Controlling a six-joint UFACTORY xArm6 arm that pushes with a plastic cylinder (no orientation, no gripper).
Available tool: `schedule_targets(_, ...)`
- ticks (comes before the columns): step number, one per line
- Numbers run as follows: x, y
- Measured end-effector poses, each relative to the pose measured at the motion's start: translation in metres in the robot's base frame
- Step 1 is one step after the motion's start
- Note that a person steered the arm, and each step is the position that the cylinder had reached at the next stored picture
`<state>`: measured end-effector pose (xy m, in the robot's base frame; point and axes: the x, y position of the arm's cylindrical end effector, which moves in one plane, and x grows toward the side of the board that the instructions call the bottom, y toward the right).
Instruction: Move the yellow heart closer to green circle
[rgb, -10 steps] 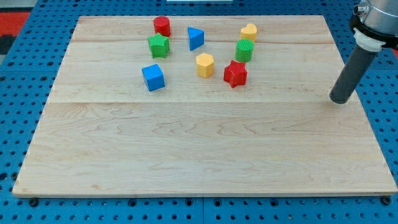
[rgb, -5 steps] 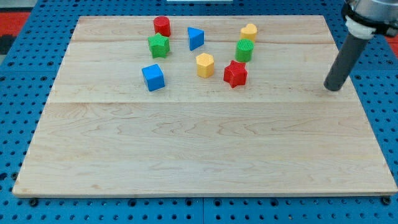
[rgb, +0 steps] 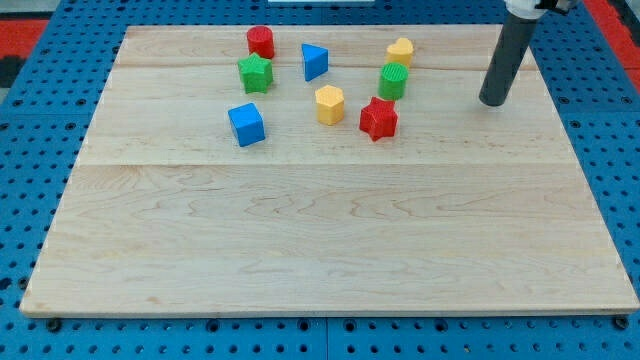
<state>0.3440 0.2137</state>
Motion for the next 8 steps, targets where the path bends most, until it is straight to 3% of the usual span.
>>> schedule_targets(3,-0.005,0.000)
schedule_targets(4,-0.025,0.000)
schedule_targets(5,-0.079,0.000)
schedule_targets(8,-0.108,-0.083)
